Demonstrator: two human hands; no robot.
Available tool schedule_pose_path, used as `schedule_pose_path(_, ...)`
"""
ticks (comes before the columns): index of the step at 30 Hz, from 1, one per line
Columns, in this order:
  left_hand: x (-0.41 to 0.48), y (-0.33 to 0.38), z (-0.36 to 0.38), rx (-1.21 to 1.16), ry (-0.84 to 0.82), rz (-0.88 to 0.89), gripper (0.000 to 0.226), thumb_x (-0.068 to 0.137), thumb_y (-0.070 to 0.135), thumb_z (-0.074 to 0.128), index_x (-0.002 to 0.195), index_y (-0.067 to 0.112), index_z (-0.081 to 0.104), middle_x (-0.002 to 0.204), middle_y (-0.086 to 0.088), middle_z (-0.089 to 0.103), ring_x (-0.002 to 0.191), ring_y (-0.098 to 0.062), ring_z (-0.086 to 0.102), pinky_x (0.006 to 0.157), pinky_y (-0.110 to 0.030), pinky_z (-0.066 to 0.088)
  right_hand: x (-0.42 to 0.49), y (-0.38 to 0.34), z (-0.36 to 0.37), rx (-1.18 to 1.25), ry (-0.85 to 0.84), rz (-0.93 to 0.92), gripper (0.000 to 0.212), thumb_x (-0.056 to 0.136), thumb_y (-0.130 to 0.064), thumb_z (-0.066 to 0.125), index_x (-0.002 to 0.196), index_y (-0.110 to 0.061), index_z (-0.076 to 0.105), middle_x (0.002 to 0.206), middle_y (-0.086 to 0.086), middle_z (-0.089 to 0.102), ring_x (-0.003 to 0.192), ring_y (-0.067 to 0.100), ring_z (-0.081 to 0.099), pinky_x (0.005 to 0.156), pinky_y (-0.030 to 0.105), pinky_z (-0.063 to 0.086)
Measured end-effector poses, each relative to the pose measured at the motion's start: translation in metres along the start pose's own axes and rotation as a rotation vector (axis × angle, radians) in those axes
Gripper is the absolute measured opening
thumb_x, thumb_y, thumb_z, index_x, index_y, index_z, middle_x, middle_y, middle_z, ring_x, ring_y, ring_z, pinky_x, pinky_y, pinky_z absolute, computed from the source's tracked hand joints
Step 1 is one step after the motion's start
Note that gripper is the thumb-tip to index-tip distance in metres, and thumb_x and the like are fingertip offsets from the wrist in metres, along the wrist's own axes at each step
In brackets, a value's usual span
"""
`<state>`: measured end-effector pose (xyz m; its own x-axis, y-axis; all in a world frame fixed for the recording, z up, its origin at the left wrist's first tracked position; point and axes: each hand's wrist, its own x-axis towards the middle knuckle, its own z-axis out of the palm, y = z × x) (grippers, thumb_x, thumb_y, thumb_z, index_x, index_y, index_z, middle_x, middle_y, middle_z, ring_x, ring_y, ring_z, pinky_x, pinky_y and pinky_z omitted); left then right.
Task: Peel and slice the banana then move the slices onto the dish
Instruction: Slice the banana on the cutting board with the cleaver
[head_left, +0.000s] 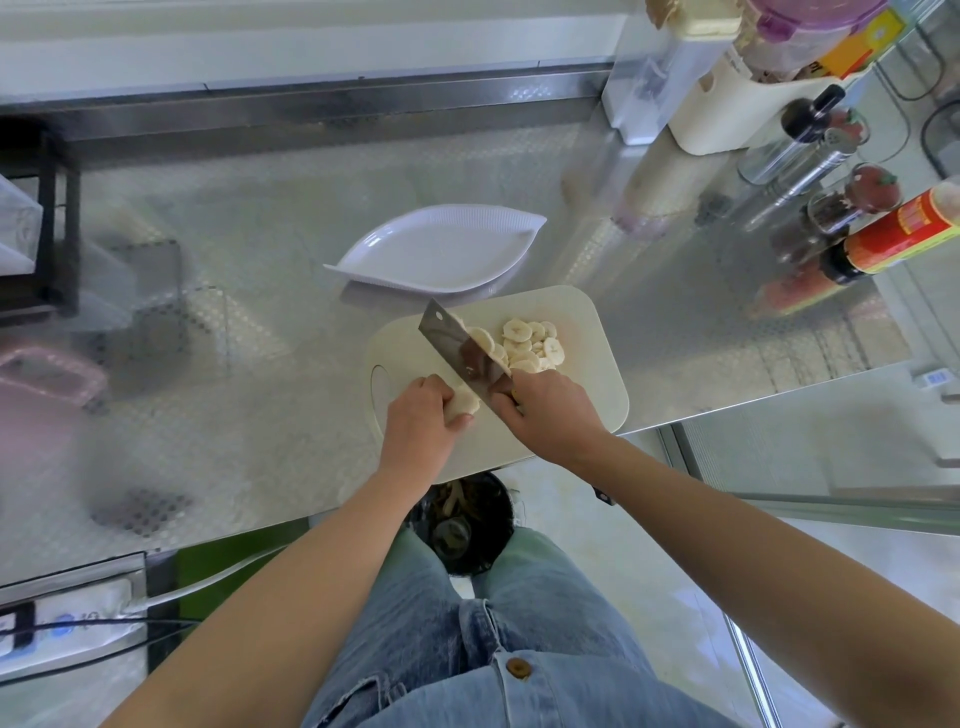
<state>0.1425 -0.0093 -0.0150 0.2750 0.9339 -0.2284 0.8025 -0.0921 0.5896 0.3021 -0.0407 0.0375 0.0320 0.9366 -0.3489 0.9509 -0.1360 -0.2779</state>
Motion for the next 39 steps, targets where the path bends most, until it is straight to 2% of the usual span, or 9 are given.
schedule_pose_path(3, 0.0, 0.001, 0.0, 0.018, -0.002, 0.004, 0.028, 0.081, 0.03, 0.073, 0.096, 0.01, 0.061, 0.093, -0.003, 0.06, 0.079, -0.015, 0.049, 0.071, -0.023, 0.029, -0.002, 0.0, -0.008, -0.044, -0.022, -0.027, 0.039, 0.098, -0.035, 0.042, 0.065, -0.018, 0.031, 0.057, -0.003, 0.034, 0.058, 0.025, 0.042, 0.046, 0.028, 0.02)
schedule_pose_path(8, 0.0, 0.001, 0.0, 0.005, -0.002, 0.001, 0.027, 0.08, 0.029, 0.073, 0.095, 0.01, 0.061, 0.093, -0.003, 0.06, 0.084, -0.02, 0.056, 0.071, -0.022, 0.03, -0.005, -0.002, -0.008, -0.013, -0.058, -0.017, 0.027, 0.097, -0.031, 0.042, 0.077, -0.013, 0.042, 0.061, -0.001, 0.038, 0.064, 0.025, 0.046, 0.057, 0.031, 0.032)
schedule_pose_path(12, 0.0, 0.001, 0.0, 0.003, 0.002, -0.011, 0.029, 0.08, 0.031, 0.074, 0.096, 0.011, 0.062, 0.094, -0.002, 0.06, 0.081, -0.016, 0.052, 0.071, -0.021, 0.029, -0.006, -0.002, -0.003, -0.016, -0.063, -0.006, 0.025, 0.096, -0.029, 0.042, 0.078, -0.013, 0.043, 0.068, 0.004, 0.045, 0.064, 0.026, 0.046, 0.058, 0.031, 0.034)
schedule_pose_path(16, 0.001, 0.002, 0.0, -0.015, -0.007, -0.024, 0.03, 0.078, 0.031, 0.076, 0.096, 0.011, 0.062, 0.095, -0.003, 0.06, 0.084, -0.019, 0.055, 0.071, -0.023, 0.03, -0.003, -0.004, 0.009, -0.013, -0.067, 0.005, 0.025, 0.097, -0.032, 0.042, 0.079, -0.015, 0.041, 0.072, 0.005, 0.047, 0.064, 0.026, 0.044, 0.059, 0.031, 0.032)
schedule_pose_path(21, 0.002, 0.0, 0.002, -0.023, -0.007, -0.035, 0.032, 0.076, 0.033, 0.077, 0.094, 0.013, 0.061, 0.091, -0.001, 0.059, 0.078, -0.016, 0.052, 0.07, -0.023, 0.031, 0.004, -0.004, 0.023, -0.013, -0.076, 0.022, 0.03, 0.098, -0.035, 0.042, 0.097, -0.01, 0.058, 0.082, 0.009, 0.06, 0.075, 0.031, 0.058, 0.06, 0.032, 0.037)
schedule_pose_path(23, 0.001, 0.0, 0.002, -0.021, -0.008, -0.034, 0.031, 0.076, 0.033, 0.077, 0.094, 0.013, 0.061, 0.09, 0.0, 0.058, 0.077, -0.014, 0.049, 0.07, -0.023, 0.031, 0.004, -0.005, 0.025, -0.017, -0.091, 0.031, 0.029, 0.098, -0.034, 0.042, 0.095, -0.009, 0.057, 0.078, 0.008, 0.054, 0.076, 0.031, 0.057, 0.06, 0.032, 0.036)
schedule_pose_path(26, 0.001, 0.0, 0.002, -0.019, -0.008, -0.027, 0.032, 0.076, 0.033, 0.077, 0.095, 0.013, 0.061, 0.091, 0.0, 0.059, 0.077, -0.012, 0.048, 0.071, -0.023, 0.032, 0.002, -0.004, 0.021, -0.011, -0.066, 0.017, 0.028, 0.098, -0.036, 0.041, 0.082, -0.014, 0.047, 0.072, 0.004, 0.048, 0.066, 0.026, 0.049, 0.058, 0.031, 0.035)
schedule_pose_path(30, -0.001, 0.001, -0.001, -0.023, -0.005, -0.02, 0.028, 0.079, 0.029, 0.075, 0.097, 0.011, 0.062, 0.093, -0.001, 0.059, 0.084, -0.019, 0.055, 0.074, -0.022, 0.032, -0.003, -0.001, 0.005, 0.013, -0.025, 0.011, 0.031, 0.098, -0.035, 0.041, 0.076, -0.013, 0.042, 0.06, 0.001, 0.041, 0.061, 0.026, 0.046, 0.056, 0.031, 0.034)
schedule_pose_path(39, 0.0, 0.001, -0.001, -0.007, -0.002, -0.011, 0.029, 0.079, 0.029, 0.075, 0.097, 0.01, 0.063, 0.096, -0.005, 0.062, 0.087, -0.021, 0.057, 0.073, -0.022, 0.031, -0.011, -0.003, -0.01, -0.03, -0.049, -0.019, 0.028, 0.097, -0.031, 0.041, 0.077, -0.011, 0.042, 0.067, 0.004, 0.043, 0.064, 0.027, 0.047, 0.058, 0.032, 0.033)
